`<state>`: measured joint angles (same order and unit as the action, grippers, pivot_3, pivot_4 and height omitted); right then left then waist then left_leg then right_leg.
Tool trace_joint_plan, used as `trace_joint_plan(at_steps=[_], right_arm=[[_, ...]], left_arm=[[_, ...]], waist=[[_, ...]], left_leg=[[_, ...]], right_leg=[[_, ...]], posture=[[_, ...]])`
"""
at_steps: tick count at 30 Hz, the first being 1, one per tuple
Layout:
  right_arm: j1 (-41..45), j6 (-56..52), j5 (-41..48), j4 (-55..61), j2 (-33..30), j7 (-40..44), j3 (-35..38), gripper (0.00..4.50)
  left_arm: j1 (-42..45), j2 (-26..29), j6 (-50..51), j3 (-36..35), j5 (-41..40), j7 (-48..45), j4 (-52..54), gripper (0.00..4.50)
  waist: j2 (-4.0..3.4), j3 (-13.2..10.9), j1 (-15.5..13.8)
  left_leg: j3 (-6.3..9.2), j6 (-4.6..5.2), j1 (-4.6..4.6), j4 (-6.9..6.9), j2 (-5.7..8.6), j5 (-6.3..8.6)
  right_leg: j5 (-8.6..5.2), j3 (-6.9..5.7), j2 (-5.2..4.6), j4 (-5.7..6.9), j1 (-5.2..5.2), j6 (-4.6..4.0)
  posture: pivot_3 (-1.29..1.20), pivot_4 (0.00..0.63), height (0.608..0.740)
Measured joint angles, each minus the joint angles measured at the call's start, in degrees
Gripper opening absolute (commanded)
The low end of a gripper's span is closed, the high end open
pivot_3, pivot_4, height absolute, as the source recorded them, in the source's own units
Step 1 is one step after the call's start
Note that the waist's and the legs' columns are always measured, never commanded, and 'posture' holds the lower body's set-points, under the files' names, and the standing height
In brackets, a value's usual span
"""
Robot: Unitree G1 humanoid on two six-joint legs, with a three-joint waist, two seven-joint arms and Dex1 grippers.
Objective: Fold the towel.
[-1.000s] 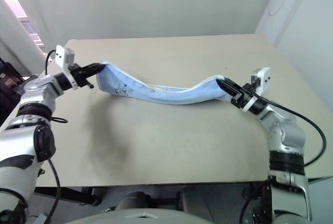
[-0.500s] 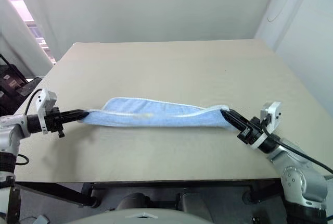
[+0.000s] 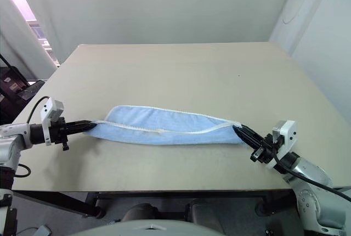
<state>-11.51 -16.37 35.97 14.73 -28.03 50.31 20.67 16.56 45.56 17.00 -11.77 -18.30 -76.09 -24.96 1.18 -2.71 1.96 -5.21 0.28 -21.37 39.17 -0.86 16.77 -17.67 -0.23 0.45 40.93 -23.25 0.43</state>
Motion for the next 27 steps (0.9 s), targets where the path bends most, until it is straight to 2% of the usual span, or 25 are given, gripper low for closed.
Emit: trace_joint_plan(at_steps=[9, 20, 27], right_arm=[[6.2, 0.8, -1.4, -4.7, 1.8, -5.6, -0.9, 0.0], [12.7, 4.4, -7.5, -13.8, 3.3, -9.9, -3.7, 0.0], [13.6, 2.6, -10.0, -16.9, 3.2, -11.8, -4.9, 0.0]], left_arm=[[5.6, -2.8, -0.9, 1.1, 0.1, 2.5, -7.2, 0.03], [20.1, -8.5, -9.0, 3.5, 4.2, 7.6, -26.2, 0.03], [25.4, -10.7, -14.5, 5.3, 7.9, 10.0, -36.5, 0.03]], waist=[[0.07, 0.0, -0.1], [0.13, 0.0, -1.2], [0.13, 0.0, -1.0]], left_leg=[[-0.04, 0.01, -0.04, -0.02, 0.0, -0.01], [-0.1, 0.03, -0.1, -0.02, 0.0, 0.0], [-0.11, 0.08, -0.16, -0.07, 0.0, 0.03]], right_leg=[[-0.01, 0.0, -0.01, -0.04, -0.03, 0.03], [0.0, -0.01, 0.01, -0.08, -0.07, 0.07], [0.0, -0.01, 0.02, -0.18, -0.09, 0.06]], posture=[[0.0, 0.0, 0.724], [0.0, 0.0, 0.724], [0.0, 0.0, 0.724]])
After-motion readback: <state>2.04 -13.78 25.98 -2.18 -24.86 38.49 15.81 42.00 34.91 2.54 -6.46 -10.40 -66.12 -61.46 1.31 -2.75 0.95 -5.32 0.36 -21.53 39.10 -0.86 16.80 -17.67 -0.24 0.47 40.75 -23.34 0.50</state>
